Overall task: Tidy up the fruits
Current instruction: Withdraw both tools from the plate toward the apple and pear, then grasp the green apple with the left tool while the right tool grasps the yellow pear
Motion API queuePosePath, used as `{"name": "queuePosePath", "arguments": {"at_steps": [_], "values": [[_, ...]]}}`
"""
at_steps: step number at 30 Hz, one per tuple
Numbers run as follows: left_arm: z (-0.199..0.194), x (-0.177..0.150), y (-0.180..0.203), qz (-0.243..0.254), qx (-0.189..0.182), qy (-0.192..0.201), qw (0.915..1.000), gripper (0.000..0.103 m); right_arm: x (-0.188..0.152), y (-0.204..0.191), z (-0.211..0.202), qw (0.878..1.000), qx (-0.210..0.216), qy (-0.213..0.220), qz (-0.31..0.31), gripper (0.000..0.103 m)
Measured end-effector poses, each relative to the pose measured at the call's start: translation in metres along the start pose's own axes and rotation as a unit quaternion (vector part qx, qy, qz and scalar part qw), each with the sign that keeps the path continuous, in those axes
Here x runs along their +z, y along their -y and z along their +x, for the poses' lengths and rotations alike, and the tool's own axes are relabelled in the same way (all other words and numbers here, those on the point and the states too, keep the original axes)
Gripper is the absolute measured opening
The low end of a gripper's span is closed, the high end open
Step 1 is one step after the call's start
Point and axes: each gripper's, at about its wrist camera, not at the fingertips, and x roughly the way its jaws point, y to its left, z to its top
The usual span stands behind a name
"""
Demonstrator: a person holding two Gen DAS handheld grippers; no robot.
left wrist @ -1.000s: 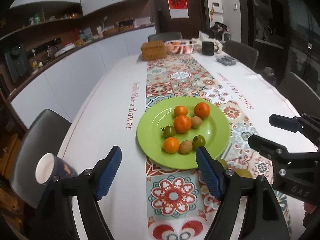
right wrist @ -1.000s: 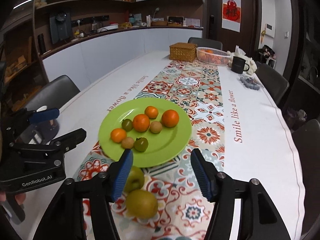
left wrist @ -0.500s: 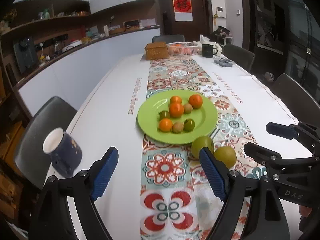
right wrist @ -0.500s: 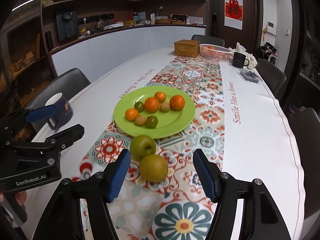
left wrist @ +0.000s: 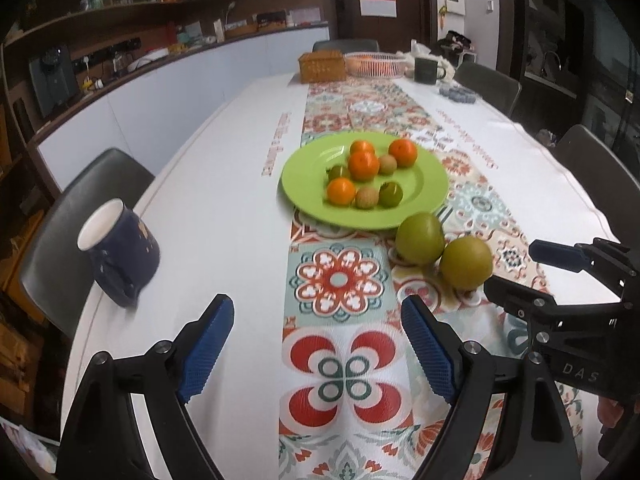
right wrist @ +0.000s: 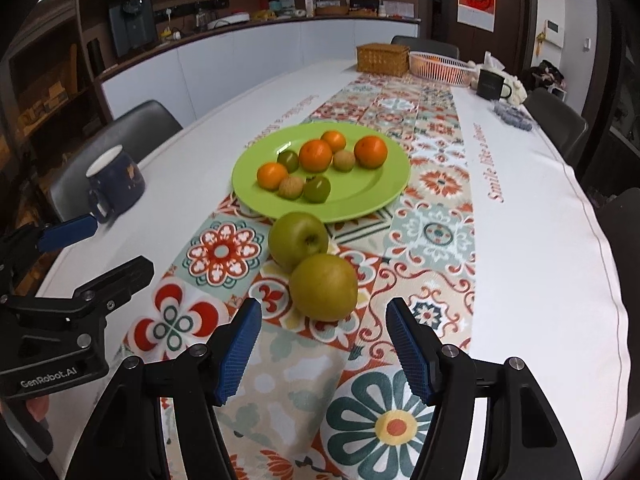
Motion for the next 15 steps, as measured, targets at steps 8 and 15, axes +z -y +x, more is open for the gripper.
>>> {"name": "queuePosePath", "arguments": {"at_steps": [8,15], "values": [[0.028,-0.007,-0.002,0.004,0.006,-0.025,0.9997,0.086,0.002,-0.005,0.029,1.0,-0.007,-0.025,-0.004,0.066],[0.041,-0.006,-0.004,0.006,0.005,-0.032,0.9995,0.086,0.008,-0.008,0.05,0.999,-0.011,-0.042,-0.006,0.062]]}}
